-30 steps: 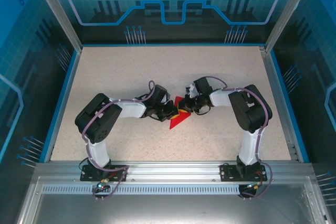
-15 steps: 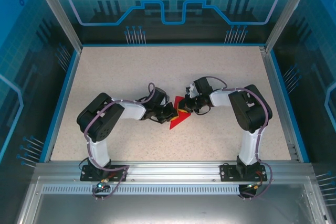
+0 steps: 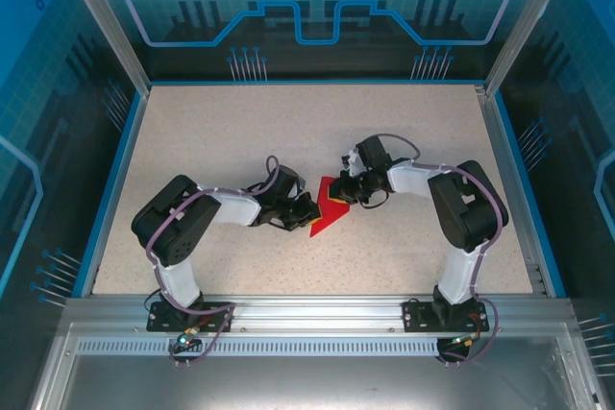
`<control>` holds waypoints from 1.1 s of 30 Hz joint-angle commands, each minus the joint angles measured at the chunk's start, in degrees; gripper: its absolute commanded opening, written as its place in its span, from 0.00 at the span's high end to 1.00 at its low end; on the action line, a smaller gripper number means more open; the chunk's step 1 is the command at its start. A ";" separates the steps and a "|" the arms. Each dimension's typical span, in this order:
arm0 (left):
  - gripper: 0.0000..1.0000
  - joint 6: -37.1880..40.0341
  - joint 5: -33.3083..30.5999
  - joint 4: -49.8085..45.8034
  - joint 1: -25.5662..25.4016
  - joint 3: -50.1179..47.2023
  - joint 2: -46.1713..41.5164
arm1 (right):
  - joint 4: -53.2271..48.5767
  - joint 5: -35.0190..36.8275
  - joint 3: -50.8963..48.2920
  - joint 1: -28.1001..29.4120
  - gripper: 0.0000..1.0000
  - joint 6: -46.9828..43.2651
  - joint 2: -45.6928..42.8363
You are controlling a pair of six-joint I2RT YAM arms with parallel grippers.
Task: Fold a paper plane with a square sheet of paper (pick it up from the middle)
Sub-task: Fourth fold the wing at the center of the table.
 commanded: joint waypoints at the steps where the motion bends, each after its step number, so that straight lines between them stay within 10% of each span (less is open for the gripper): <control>1: 0.93 1.34 -0.99 -8.07 0.22 -2.20 0.25 | -1.84 0.08 0.58 1.83 0.87 -0.74 -1.74; 33: 0.88 -1.94 5.03 -2.33 -0.80 -2.90 -2.93 | -1.63 5.21 -0.78 3.28 0.91 1.76 6.20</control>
